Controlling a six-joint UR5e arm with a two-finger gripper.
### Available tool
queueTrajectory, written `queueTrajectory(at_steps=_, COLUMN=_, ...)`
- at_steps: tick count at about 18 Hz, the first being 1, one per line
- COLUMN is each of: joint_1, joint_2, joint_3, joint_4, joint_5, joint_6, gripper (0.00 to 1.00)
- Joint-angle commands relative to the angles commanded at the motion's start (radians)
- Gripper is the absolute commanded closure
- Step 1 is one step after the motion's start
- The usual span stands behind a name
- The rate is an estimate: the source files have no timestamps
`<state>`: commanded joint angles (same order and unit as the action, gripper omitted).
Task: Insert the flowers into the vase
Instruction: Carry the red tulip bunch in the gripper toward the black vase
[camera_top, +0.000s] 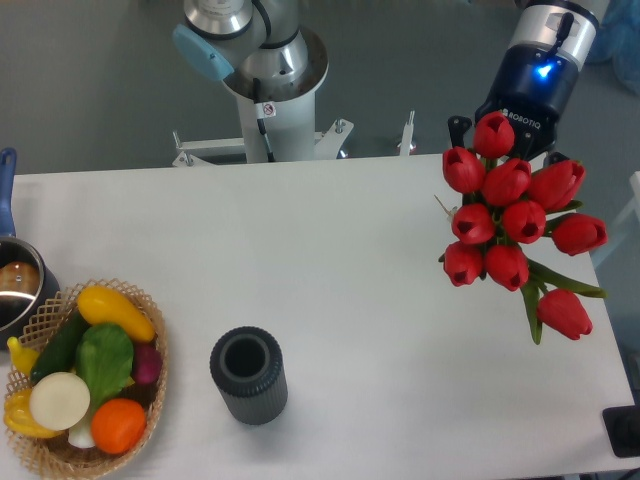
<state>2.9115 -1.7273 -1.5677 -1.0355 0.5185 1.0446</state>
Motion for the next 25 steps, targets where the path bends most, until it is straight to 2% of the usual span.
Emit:
queueTrajectory(at_steps=7, joint_1=-0.005, joint_2=0.020, joint_3=-0.034, joint_4=0.017, joint_5=-0.012, joint_6=-0.005, gripper=0.89)
queueTrajectory(at_steps=10, joint_1=-0.011, joint_2=0.017, joint_3=-0.043, joint_4=0.017, joint_5=-0.067, joint_6=-0.003, gripper=0.90)
queueTrajectory(at_steps=13, joint_1=-0.028, joint_2=-0.003, joint_3=-0.038, joint_4=0.023, joint_5=-0.141, joint_6=0.000, gripper=0.90)
queueTrajectory(at_steps=15, joint_1=-0.055, joint_2=-0.020, joint_3=-0.037, joint_4=0.050, joint_5=-0.149, joint_6=0.002, gripper=0.90)
queueTrajectory(at_steps=20, joint_1=-0.107, joint_2=-0.049, joint_3=-0.037, joint_4=0.069, joint_5=-0.166, joint_6=0.002, gripper=0.90)
queueTrajectory(at_steps=23, joint_1=-0.152, joint_2=-0.095, joint_3=-0.032, joint_4=0.124, joint_5=-0.207, joint_6=0.003, gripper=0.90)
queueTrajectory(at_steps=25, joint_1=-0.179, joint_2=-0.103, joint_3=-0.041, joint_4=0.153, joint_5=-0.212, joint_6=0.003, gripper=0.90)
